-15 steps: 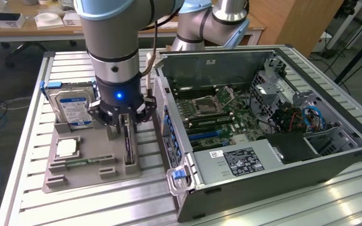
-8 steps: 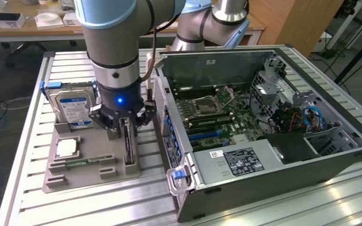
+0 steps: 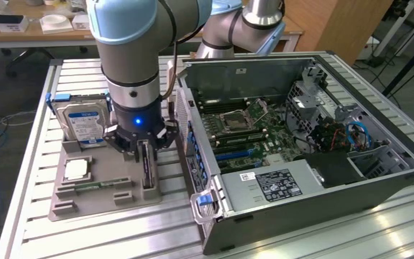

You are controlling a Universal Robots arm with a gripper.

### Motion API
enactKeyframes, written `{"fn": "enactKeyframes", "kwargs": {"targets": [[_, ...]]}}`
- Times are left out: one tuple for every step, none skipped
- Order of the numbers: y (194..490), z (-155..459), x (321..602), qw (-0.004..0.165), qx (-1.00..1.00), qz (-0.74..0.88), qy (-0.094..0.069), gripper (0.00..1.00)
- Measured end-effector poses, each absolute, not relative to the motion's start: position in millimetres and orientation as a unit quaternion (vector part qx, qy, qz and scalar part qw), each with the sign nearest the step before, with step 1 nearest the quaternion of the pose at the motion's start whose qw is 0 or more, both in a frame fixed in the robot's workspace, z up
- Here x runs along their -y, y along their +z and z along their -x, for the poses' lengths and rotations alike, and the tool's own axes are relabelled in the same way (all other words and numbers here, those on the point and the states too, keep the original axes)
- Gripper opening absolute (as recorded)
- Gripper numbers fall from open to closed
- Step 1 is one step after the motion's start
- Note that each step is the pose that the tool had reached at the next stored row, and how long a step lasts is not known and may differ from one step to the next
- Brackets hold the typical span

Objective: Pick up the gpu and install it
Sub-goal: 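Pick up the gpu and move the gpu toward the slot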

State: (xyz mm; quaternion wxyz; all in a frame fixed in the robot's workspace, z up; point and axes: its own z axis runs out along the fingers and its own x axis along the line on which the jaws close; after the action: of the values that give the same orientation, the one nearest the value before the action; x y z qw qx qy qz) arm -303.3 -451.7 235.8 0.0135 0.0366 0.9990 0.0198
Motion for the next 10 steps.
{"fn": "enactKeyframes", "kwargs": {"targets": [[235.9, 303.3, 451.7, 0.013, -0.999, -0.037, 0.020, 0.43], [235.8, 303.3, 451.6, 0.013, -0.999, -0.037, 0.020, 0.43], [235.8, 303.3, 451.6, 0.013, -0.999, -0.037, 0.020, 0.43], [235.8, 303.4, 451.6, 0.013, -0.999, -0.037, 0.020, 0.42], [235.8, 303.4, 451.6, 0.013, -0.999, -0.037, 0.020, 0.42], [235.7, 303.4, 451.6, 0.013, -0.999, -0.037, 0.020, 0.35], [235.8, 303.4, 451.6, 0.013, -0.999, -0.037, 0.020, 0.35], [235.8, 303.4, 451.6, 0.013, -0.999, -0.037, 0.020, 0.29], [235.8, 303.4, 451.7, 0.013, -0.999, -0.037, 0.020, 0.26], [235.8, 303.4, 451.7, 0.013, -0.999, -0.037, 0.020, 0.26]]}}
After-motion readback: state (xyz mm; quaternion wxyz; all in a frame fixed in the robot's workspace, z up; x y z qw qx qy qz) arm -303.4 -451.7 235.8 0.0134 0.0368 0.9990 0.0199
